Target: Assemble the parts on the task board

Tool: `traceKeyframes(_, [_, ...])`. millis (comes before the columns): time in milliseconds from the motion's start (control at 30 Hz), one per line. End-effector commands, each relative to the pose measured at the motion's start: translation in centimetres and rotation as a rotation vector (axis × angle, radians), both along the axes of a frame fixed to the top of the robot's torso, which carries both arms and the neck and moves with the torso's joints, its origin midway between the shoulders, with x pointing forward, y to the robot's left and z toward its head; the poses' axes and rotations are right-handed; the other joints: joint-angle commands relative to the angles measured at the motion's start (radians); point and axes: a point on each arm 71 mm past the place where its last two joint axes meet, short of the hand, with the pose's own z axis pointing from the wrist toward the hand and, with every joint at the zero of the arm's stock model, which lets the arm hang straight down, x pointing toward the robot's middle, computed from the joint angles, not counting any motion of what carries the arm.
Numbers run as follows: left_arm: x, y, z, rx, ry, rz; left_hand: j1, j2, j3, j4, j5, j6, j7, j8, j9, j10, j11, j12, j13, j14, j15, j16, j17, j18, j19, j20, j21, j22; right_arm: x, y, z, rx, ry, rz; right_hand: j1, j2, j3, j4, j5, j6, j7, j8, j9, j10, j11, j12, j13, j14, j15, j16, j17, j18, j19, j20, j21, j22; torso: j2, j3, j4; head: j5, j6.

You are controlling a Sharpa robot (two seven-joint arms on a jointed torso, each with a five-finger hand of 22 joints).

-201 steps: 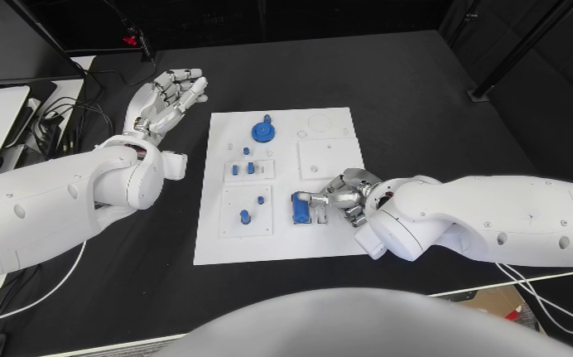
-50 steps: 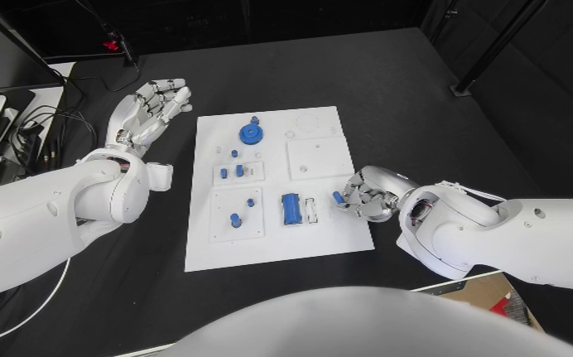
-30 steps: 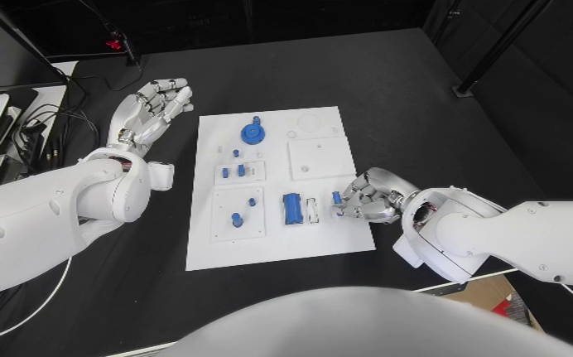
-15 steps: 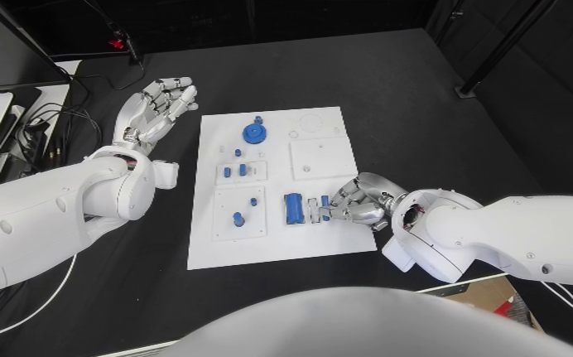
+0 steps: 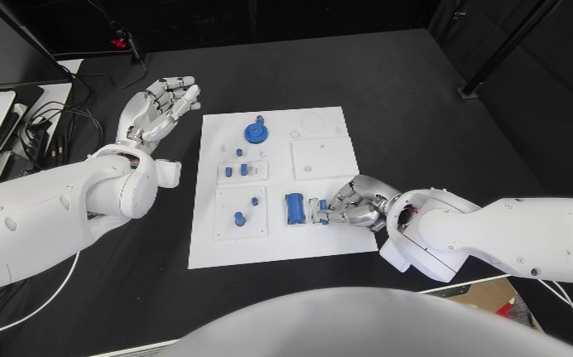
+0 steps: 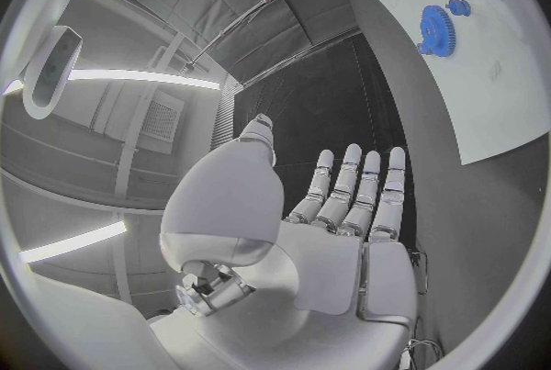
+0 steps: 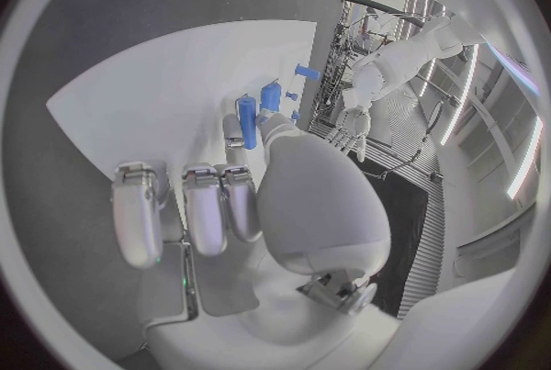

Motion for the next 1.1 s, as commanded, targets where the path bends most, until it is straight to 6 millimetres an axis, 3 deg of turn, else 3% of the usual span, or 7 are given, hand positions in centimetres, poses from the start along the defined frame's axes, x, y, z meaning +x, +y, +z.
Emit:
traceKeyframes(33, [-0.1, -0.2, 0.6, -0.023, -0.066, -0.018, -0.001, 0.01, -0.005, -0.002, 0.003, -0.007, 0.158, 0.004, -0.002, -0.006, 0.002, 0.007, -0.001, -0.004, -0.003, 0.006, -0.002, 0.002, 0.001, -0.001, 0.006, 0.0, 0.1, 0.2, 0.0, -0.062, -0.02, 0.046, -0.011, 0.004, -0.009, -0.001, -0.007, 0.005, 0.002, -0.008, -0.002, 0.104, -0.006, 0.002, 0.263, 0.102, -0.006, 0.002, 0.263, -0.007, 0.104, -0.002, 0.003, 0.263, -0.001, 0.0001, -0.0002, 0.005, 0.0])
traceKeyframes(1100, [-0.1, -0.2, 0.6, -0.024, -0.064, -0.019, 0.0, 0.012, -0.005, -0.002, 0.004, -0.007, 0.158, 0.005, -0.002, -0.007, 0.002, 0.008, -0.002, -0.004, -0.003, 0.007, -0.003, 0.002, 0.001, -0.001, 0.006, -0.001, 0.9, 1.2, -0.1, -0.112, -0.081, 0.096, -0.015, 0.011, -0.026, 0.001, 0.002, 0.014, 0.0, -0.014, -0.002, 0.104, -0.007, 0.002, 0.263, 0.102, -0.006, 0.002, 0.263, -0.007, 0.104, -0.003, 0.003, 0.263, 0.0, 0.0001, -0.0007, 0.014, 0.0])
